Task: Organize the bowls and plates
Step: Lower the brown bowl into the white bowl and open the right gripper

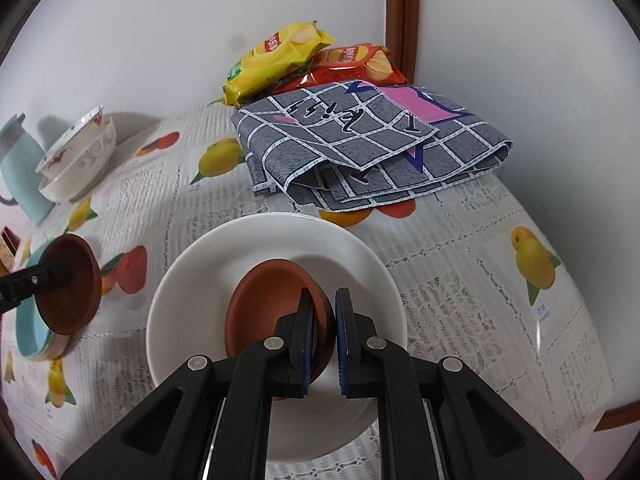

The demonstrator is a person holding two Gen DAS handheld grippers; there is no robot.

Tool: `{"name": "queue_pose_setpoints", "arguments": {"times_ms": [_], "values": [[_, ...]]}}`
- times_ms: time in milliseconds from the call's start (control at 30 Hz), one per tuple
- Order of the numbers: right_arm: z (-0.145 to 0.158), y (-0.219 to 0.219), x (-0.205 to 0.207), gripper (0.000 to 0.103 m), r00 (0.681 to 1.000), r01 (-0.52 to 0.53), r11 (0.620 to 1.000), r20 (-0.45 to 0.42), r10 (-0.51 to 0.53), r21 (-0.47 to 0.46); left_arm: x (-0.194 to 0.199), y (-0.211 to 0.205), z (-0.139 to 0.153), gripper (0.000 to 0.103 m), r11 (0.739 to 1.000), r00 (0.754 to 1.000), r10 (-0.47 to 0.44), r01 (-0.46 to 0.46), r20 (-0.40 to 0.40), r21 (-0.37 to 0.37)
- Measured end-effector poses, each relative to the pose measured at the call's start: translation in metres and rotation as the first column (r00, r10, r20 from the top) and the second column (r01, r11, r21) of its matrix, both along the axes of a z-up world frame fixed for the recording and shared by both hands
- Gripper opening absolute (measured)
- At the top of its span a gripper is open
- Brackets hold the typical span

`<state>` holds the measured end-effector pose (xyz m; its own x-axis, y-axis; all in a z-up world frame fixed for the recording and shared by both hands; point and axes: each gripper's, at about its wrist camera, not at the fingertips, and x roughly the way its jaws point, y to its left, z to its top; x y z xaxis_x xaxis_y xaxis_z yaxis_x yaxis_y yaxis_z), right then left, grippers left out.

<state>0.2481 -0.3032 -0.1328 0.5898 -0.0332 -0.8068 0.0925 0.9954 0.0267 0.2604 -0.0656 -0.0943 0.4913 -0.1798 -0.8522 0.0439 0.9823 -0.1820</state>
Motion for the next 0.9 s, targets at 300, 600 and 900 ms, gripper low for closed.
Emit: {"name": "queue_pose_setpoints", "arguments": {"times_ms": [300, 600, 900], "values": [[-0.005, 0.013, 0.005, 0.011, 0.998, -0.049, 0.990, -0.043, 0.044, -0.136, 0.000, 0.003, -0.004, 0.009, 1.000, 1.000, -0.001, 0.001, -0.008, -0.012], [-0.008, 0.023, 0.009, 0.016, 0.995, -0.084, 0.973, -0.079, 0.069, -0.213, -0.001, 0.008, -0.004, 0.009, 1.000, 1.000, 0.005, -0.005, -0.010, -0.019], [-0.010, 0.027, 0.015, 0.020, 0.987, -0.120, 0.965, -0.136, 0.090, -0.232, -0.006, 0.017, -0.001, 0.009, 0.999, 1.000, 0.013, -0.013, -0.008, -0.033]]}}
